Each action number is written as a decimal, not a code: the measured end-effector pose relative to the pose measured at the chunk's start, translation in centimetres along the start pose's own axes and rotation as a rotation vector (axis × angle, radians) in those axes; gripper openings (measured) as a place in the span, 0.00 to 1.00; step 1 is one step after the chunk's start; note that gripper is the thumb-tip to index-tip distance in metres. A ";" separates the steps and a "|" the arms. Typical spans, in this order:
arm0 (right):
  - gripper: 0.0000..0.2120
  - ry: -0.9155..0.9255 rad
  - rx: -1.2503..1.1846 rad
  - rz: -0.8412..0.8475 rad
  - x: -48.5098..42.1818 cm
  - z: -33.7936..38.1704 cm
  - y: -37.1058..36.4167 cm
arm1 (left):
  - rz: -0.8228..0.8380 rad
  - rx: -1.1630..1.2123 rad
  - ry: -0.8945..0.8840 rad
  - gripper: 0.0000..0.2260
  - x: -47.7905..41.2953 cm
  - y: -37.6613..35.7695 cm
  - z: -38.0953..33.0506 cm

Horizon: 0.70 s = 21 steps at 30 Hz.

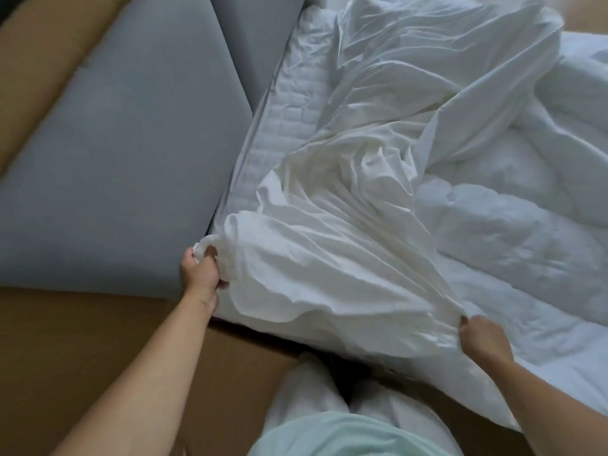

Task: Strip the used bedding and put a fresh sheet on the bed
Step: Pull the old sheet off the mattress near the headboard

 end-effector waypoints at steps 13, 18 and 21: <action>0.22 1.050 -0.058 0.015 17.8 32.3 -2.3 | 0.094 -0.349 -0.266 0.07 7.8 -6.9 -5.4; 0.21 0.770 0.053 0.048 9.1 22.7 -1.4 | -0.056 -0.226 -0.219 0.05 7.1 -4.4 -7.1; 0.16 0.505 0.267 -0.108 3.9 13.9 0.9 | -0.076 -0.193 -0.205 0.02 6.5 -4.0 -7.6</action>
Point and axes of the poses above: each hand's wrist, its own x-axis away from the middle knuckle, its own y-axis out of the back of the hand, z = x × y, the point moved 10 cm from there along -x, towards the middle knuckle, and after that the axes turned 13 degrees about z, right-handed, at the moved point
